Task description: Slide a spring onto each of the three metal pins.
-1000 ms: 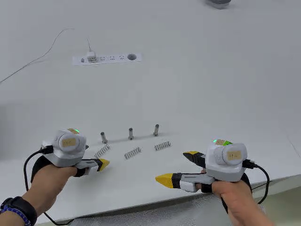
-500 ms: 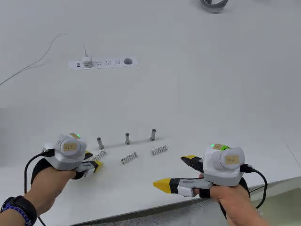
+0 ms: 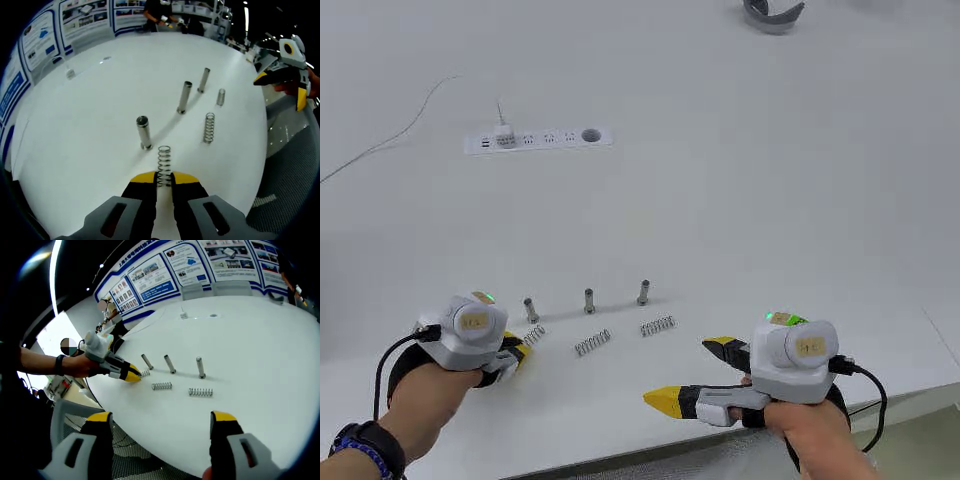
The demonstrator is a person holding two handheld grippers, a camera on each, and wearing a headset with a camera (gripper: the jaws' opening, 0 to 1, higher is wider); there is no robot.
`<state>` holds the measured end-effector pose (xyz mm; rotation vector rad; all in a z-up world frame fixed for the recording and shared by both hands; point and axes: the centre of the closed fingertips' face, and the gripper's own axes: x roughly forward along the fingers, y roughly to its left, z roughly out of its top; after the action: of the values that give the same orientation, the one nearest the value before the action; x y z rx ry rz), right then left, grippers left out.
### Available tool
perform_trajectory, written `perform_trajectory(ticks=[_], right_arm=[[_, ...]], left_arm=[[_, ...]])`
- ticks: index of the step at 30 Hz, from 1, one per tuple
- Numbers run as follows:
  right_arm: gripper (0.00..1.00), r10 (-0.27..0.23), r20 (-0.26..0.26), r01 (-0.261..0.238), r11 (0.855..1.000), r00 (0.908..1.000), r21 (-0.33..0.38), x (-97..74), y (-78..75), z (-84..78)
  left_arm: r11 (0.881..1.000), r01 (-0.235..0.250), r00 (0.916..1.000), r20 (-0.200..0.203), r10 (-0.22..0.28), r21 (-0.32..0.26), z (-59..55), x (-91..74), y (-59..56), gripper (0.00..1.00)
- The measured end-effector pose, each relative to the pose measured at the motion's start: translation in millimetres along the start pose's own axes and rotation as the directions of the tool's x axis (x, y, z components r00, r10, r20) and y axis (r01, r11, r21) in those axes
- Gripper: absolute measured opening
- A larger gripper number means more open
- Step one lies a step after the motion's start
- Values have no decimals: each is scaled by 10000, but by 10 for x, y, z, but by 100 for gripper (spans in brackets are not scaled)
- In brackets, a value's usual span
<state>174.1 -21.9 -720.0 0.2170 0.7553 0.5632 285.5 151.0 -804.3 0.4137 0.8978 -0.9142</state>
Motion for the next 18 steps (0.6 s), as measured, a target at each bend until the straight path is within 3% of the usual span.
perform_trajectory(ticks=[4,18], right_arm=[[81,-6,-25,5,10000,10000,-42,-6,-6,1],[78,268,91,-269,9996,9996,33,16,60,21]], left_arm=[[9995,-26,9999,118,30,-300,3,-82,0,11],[9998,103,9993,354,-109,161,15,-407,-147,11]])
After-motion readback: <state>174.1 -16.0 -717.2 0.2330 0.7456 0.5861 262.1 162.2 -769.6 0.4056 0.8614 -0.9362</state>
